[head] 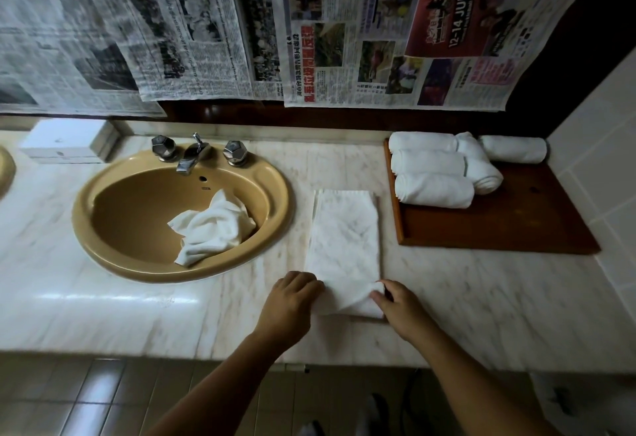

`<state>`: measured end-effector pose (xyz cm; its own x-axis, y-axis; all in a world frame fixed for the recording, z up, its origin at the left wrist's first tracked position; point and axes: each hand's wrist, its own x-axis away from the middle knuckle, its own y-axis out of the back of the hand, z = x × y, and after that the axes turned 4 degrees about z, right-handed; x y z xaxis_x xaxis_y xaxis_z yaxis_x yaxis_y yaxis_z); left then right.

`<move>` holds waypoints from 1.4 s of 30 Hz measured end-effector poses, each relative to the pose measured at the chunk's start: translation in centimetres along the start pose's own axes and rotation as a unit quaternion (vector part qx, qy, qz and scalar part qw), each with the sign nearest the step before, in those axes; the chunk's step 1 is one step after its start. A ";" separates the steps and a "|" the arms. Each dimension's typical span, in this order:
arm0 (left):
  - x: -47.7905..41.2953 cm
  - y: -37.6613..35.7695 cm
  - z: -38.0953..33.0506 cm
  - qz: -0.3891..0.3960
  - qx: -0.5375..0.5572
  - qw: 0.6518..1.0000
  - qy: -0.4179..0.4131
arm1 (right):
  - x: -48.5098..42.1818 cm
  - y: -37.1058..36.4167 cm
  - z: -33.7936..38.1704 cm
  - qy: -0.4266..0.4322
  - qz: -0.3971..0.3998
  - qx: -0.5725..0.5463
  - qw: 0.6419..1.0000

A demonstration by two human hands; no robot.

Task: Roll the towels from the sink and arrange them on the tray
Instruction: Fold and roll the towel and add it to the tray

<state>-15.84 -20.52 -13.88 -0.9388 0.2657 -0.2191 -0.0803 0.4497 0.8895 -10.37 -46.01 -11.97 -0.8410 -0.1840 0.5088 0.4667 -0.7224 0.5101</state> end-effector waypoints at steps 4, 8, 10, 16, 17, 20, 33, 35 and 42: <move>1.0 -0.1 0.6 0.056 -0.005 0.998 -0.021 | -0.5 0.3 0.3 -0.022 -0.016 0.027 0.999; 0.6 0.2 1.1 0.085 -0.008 0.996 -0.034 | -0.9 -0.2 0.2 -0.006 -0.067 0.026 0.997; 0.1 0.3 1.2 0.088 0.000 0.995 -0.041 | -0.7 -0.6 -0.1 0.054 -0.116 0.042 0.991; -1.6 0.6 1.5 0.128 0.020 0.991 -0.016 | 1.9 -0.9 -1.3 0.239 -0.128 0.230 0.935; -2.0 0.7 1.6 0.144 0.035 0.989 -0.006 | 2.0 -0.9 -1.6 0.226 -0.120 0.231 0.939; -3.0 1.2 1.3 0.198 0.096 0.974 0.047 | 2.1 -0.8 -1.9 0.202 -0.104 0.216 0.950; -0.2 0.5 -1.2 0.077 -0.062 0.995 -0.030 | -0.4 1.9 0.1 0.023 0.035 0.187 0.981; 0.5 0.1 -1.2 0.107 -0.088 0.990 -0.022 | -0.5 2.1 0.6 0.003 0.056 0.174 0.983; -1.2 0.0 -0.6 0.173 -0.077 0.982 -0.008 | 0.2 1.5 0.4 0.077 0.015 0.087 0.993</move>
<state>-14.92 -21.36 -13.37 -0.9137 0.3937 0.1011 0.1911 0.1966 0.9617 -9.68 -46.89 -10.84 -0.8513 -0.3139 0.4204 0.5217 -0.5916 0.6147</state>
